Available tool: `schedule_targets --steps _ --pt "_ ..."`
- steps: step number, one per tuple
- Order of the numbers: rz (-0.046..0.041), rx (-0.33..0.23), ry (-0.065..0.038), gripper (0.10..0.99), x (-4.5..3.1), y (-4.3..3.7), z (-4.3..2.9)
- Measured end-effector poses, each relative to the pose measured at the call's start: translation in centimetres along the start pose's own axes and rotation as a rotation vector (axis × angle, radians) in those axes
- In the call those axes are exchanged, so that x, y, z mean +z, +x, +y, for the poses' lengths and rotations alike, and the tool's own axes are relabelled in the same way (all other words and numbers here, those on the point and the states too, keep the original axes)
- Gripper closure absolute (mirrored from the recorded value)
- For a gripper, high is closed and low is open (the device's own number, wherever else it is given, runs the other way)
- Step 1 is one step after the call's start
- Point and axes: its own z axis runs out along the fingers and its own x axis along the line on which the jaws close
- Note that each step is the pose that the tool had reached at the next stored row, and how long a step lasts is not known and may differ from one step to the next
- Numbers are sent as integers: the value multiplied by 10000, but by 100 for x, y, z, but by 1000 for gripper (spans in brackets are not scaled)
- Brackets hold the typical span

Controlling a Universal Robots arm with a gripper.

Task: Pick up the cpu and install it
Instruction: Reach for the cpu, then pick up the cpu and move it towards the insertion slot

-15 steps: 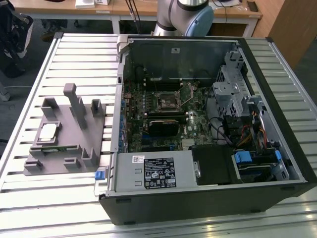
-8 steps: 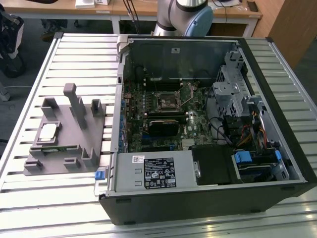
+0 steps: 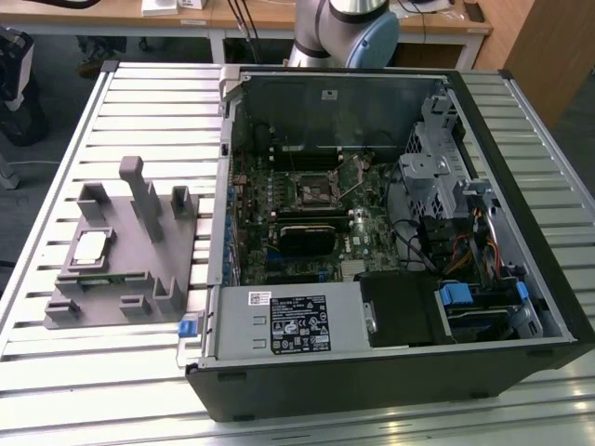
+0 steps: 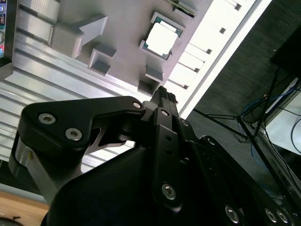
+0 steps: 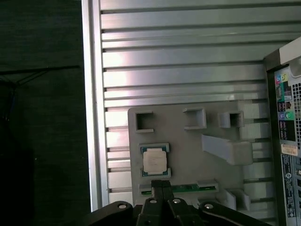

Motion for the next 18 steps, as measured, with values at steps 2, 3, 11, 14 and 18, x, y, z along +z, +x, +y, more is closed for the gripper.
schedule_targets --steps 2,3,11,14,18 --pt "2 0 0 980 1 23 -2" --pt "2 1 1 980 1 31 -2" --pt "13 1 3 980 20 47 -7" --pt "16 1 4 980 26 47 -8" --pt "16 1 6 980 38 47 -8"
